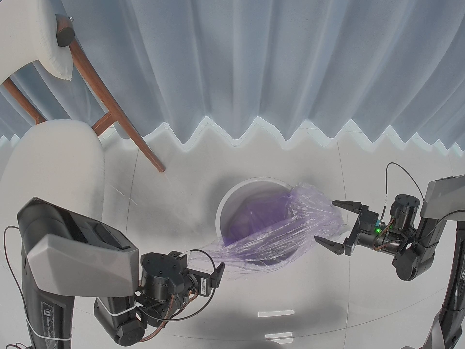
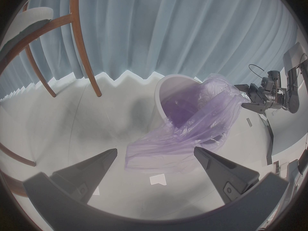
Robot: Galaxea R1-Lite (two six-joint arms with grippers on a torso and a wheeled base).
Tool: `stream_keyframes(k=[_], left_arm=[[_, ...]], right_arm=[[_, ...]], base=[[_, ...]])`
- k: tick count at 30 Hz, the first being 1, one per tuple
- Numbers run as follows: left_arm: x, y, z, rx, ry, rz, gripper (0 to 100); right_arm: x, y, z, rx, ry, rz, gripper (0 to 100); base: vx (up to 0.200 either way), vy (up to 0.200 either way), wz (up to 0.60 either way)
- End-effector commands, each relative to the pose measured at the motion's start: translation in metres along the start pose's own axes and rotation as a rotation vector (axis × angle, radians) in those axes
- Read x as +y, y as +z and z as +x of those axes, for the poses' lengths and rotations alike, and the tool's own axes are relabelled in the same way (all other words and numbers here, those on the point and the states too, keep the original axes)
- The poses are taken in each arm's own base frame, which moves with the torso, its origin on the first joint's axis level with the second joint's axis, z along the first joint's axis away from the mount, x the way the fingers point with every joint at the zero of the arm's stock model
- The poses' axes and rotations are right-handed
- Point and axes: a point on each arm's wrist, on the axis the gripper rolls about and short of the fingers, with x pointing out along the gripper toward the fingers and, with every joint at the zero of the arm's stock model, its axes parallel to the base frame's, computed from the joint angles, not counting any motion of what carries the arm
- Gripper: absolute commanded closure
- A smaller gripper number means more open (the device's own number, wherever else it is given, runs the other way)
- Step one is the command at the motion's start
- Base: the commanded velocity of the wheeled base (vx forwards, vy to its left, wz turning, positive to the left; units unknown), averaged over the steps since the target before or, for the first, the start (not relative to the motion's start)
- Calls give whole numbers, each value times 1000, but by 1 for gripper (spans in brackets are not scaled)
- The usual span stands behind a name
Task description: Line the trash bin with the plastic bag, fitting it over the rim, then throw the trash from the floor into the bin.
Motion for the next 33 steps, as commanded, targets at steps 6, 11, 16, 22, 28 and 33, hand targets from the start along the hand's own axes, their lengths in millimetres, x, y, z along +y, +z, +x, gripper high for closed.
stream_keyframes(k=[6,11,16,22,28,33], left_arm=[[-3,-5,9,3,-3,1,0],[-3,-5,10,0,-2,1,0],[-6,-5,10,-3,-14,4,0],[-7,-4,10,-8,-15,3,0],[-7,-2,12,-17,-14,-1,0],[-9,15,11,-78,-28,-20,0]], right_arm=[[-12,-15,-3,22,-38,6,0],[-14,-15,-6,24,-49,1,0],[-13,-13,-3,15,-42,-6,0],[-7,2,12,-33,-7,-33,0],[-11,11,10,-55,-24,-52,100],[-16,26,6,-89,-49,-62,100]], base=[[0,0,0],[0,0,0],[0,0,0],[0,0,0],[0,0,0],[0,0,0]])
